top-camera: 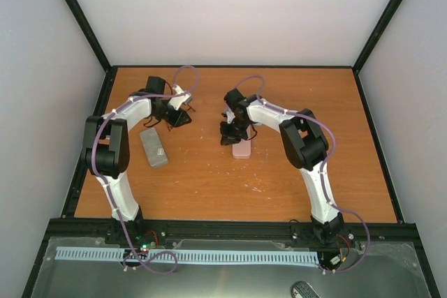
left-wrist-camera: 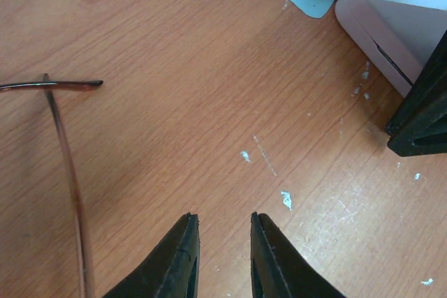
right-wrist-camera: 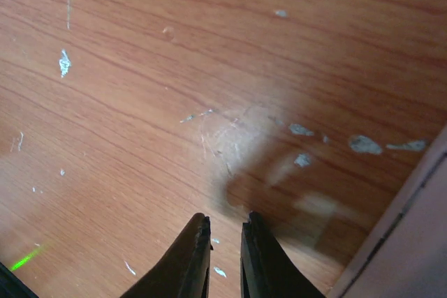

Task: Organize the sunglasses
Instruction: Move the sunglasses case at the center of the board.

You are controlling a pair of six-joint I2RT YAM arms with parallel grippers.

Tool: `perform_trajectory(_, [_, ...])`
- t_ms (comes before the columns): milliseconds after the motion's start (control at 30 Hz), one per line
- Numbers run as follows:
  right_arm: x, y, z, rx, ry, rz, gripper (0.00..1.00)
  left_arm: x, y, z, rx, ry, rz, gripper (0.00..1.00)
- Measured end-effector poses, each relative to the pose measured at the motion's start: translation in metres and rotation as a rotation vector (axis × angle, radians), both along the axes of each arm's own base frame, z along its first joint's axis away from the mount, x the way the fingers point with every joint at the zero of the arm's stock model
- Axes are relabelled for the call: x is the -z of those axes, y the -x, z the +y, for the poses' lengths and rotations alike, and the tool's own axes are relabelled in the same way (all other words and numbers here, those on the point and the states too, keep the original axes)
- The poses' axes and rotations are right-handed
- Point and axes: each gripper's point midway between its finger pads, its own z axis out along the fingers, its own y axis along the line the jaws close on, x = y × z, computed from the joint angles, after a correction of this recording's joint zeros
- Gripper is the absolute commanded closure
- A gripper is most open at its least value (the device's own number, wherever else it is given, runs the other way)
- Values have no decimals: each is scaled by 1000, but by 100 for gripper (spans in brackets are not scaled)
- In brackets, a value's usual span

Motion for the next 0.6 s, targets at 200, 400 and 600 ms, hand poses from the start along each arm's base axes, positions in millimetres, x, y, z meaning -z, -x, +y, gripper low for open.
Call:
perform_trajectory(200, [2,2,-15,64,-4,11,87,1,4,-5,12,0,8,79])
perform_trajectory(400, [3,-8,-61,202,24,-1,86,0,4,-4,11,-1,9,79])
perform_trajectory(600, [4,-21,-111,331,64,-22,86,0,8,2,-5,-4,13,79])
